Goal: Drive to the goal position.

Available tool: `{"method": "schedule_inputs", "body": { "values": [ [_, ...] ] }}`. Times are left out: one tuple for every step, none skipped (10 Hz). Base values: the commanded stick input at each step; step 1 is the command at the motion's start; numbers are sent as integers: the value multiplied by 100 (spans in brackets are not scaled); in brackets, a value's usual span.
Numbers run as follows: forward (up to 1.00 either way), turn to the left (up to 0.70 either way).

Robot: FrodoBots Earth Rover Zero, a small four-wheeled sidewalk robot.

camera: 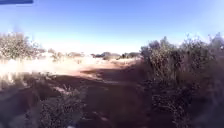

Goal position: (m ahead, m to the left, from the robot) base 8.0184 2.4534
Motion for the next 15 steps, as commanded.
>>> {"method": "schedule_inputs", "body": {
  "values": [
    [50, 0],
    [50, 0],
    [50, 0],
    [50, 0],
    [50, 0],
    [50, 0],
    [50, 0],
    [50, 0],
    [50, 0],
    [50, 0],
    [50, 0],
    [50, 0],
    [50, 0],
    [50, 0],
    [50, 0]
  ]
}}
